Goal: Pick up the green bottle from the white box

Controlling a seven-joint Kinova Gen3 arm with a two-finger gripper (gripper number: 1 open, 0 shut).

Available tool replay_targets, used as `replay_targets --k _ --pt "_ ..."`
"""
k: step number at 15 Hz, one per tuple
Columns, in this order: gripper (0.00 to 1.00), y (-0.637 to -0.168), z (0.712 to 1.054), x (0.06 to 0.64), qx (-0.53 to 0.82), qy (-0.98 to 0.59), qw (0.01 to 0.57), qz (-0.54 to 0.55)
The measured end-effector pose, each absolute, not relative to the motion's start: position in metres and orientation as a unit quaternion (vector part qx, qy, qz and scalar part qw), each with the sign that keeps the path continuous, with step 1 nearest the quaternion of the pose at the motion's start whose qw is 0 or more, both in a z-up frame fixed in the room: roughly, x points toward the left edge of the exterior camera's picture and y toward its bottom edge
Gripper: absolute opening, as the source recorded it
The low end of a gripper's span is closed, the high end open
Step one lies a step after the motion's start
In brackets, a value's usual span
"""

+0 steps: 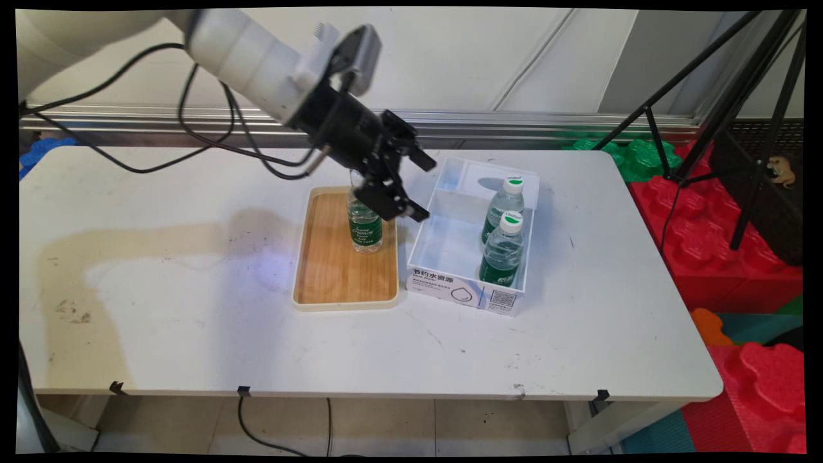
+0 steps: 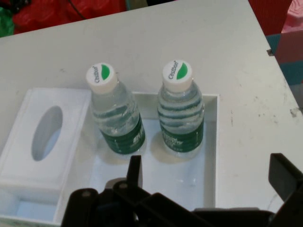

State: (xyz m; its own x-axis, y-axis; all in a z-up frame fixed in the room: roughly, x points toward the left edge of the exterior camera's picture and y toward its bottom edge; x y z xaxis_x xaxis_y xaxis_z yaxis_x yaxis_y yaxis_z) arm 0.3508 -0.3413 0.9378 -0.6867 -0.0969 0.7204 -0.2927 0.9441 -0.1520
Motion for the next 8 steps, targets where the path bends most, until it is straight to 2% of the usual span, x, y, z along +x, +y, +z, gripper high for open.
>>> replay_targets --k 8 --pt "1.0 -0.37 0.897 0.297 0.101 -0.92 0.361 0.11"
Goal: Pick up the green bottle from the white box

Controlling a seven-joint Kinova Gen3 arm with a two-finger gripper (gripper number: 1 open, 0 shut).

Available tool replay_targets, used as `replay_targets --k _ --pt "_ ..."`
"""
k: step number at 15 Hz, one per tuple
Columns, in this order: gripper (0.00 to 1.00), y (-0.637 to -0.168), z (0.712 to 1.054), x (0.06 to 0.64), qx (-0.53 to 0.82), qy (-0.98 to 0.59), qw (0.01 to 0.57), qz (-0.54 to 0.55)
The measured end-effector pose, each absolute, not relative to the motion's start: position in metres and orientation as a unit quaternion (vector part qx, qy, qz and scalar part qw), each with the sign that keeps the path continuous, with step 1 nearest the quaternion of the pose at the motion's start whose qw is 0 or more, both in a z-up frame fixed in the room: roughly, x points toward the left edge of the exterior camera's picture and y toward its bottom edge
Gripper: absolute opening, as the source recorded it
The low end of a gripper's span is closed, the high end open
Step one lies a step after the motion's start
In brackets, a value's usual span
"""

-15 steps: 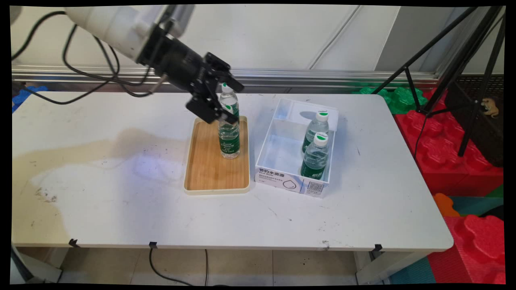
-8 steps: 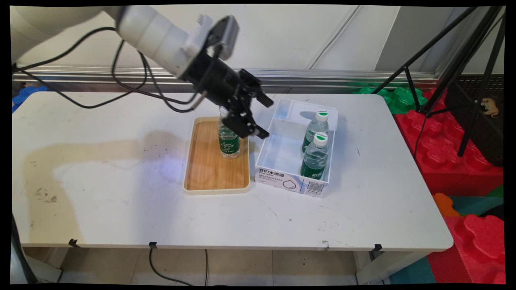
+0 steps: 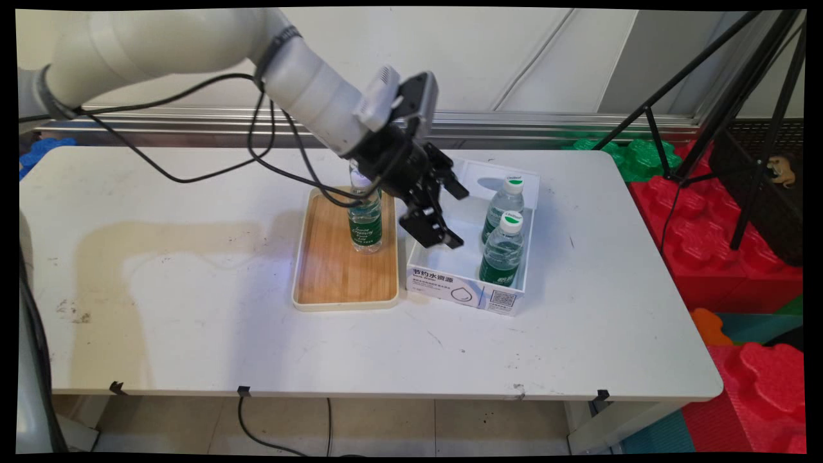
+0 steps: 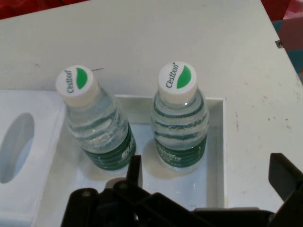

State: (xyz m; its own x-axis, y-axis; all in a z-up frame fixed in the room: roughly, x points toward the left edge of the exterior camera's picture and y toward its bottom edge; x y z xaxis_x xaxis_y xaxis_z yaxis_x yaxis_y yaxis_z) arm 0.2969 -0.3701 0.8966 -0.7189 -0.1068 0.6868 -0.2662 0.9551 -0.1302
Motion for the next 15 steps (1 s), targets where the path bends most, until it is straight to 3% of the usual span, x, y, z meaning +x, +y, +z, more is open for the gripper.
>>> replay_targets --k 15 --pt "1.0 -0.415 0.831 0.236 0.111 -0.926 0.349 0.088"
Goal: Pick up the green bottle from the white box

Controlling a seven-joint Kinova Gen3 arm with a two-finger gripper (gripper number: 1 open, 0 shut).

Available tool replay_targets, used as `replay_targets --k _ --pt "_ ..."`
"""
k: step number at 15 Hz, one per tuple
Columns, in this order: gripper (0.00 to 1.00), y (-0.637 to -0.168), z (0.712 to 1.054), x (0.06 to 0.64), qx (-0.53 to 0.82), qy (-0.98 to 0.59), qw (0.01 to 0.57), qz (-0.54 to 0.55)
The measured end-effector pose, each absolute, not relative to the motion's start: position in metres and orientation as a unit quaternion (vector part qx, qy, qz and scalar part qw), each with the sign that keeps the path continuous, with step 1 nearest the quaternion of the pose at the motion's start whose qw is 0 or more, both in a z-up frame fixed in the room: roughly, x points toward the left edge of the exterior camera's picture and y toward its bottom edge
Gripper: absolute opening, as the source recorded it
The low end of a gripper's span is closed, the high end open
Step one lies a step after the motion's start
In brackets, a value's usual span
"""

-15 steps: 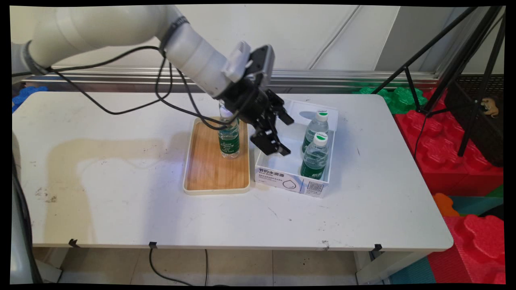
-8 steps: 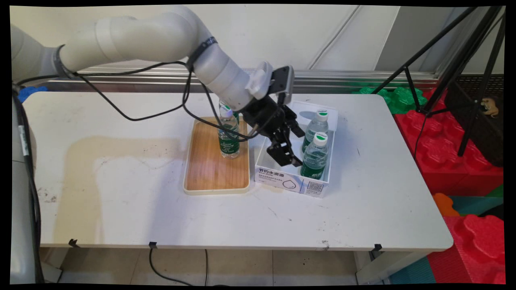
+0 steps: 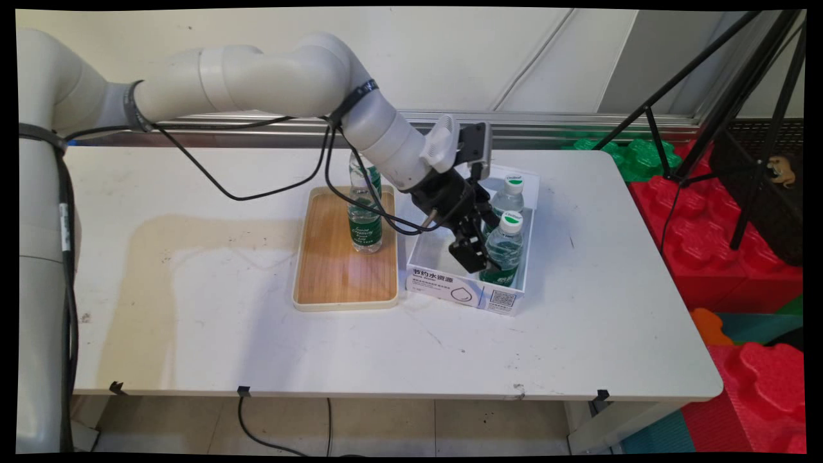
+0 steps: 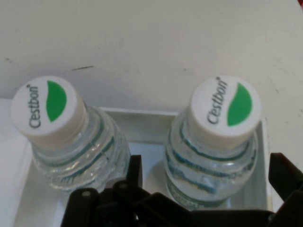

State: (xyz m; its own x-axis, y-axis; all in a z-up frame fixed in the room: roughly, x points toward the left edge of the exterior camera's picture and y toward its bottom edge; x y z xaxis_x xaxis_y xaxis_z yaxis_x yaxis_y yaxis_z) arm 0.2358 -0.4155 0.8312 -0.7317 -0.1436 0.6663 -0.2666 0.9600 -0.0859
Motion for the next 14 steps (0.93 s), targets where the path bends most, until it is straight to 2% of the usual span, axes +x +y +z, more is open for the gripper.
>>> replay_targets --k 11,12,14 --pt "1.0 -0.428 0.814 0.216 0.112 -0.925 0.353 0.08" --pt "0.0 -0.428 0.814 0.216 0.112 -0.925 0.354 0.08" --pt "0.0 -0.428 0.814 0.214 0.111 -0.925 0.355 0.079"
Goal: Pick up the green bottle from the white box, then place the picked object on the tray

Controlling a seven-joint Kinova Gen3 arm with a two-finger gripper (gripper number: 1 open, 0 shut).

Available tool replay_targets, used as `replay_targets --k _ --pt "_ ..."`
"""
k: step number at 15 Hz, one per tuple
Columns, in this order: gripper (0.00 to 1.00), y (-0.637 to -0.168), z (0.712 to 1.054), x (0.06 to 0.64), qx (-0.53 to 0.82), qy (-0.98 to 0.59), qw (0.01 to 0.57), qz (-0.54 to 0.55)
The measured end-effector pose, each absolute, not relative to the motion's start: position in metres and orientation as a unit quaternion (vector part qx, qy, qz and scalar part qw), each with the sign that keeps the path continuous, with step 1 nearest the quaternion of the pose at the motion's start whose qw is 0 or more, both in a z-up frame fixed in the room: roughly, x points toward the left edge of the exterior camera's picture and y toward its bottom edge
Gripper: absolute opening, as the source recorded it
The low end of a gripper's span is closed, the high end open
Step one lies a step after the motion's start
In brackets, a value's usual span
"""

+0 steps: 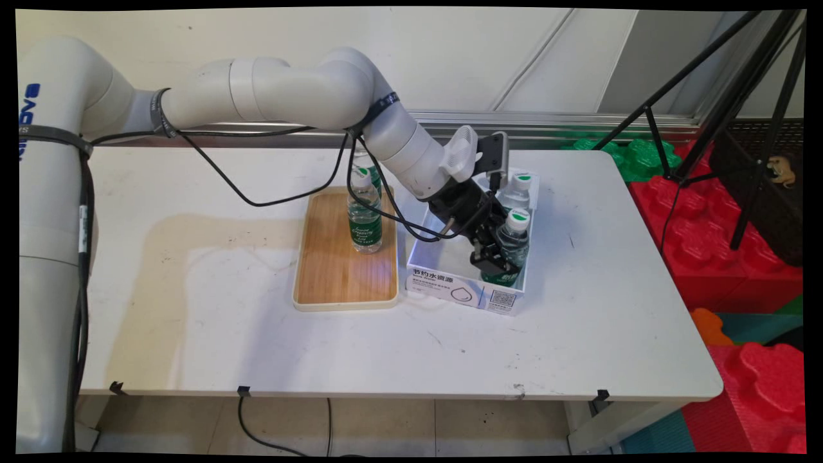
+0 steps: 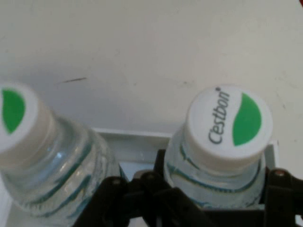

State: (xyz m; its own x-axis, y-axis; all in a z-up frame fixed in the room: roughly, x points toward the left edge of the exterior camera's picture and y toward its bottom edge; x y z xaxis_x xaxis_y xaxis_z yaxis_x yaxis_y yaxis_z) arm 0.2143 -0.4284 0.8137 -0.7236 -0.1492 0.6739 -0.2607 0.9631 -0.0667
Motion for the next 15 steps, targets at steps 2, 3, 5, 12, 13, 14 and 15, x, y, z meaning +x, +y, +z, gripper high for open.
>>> replay_targets --k 2,3,5,12,13,14,15 --pt "0.0 -0.428 0.813 0.214 0.113 -0.925 0.355 0.075" --pt "0.0 -0.428 0.813 0.214 0.114 -0.925 0.355 0.073" --pt "0.0 -0.427 0.813 0.214 0.115 -0.925 0.356 0.071" --pt "0.0 -0.422 0.821 0.217 0.121 -0.922 0.363 0.066" --pt "0.0 -0.42 0.824 0.219 0.121 -0.921 0.365 0.067" --pt "0.0 -0.419 0.826 0.22 0.122 -0.92 0.367 0.067" --pt "0.0 -0.418 0.829 0.222 0.122 -0.919 0.37 0.068"
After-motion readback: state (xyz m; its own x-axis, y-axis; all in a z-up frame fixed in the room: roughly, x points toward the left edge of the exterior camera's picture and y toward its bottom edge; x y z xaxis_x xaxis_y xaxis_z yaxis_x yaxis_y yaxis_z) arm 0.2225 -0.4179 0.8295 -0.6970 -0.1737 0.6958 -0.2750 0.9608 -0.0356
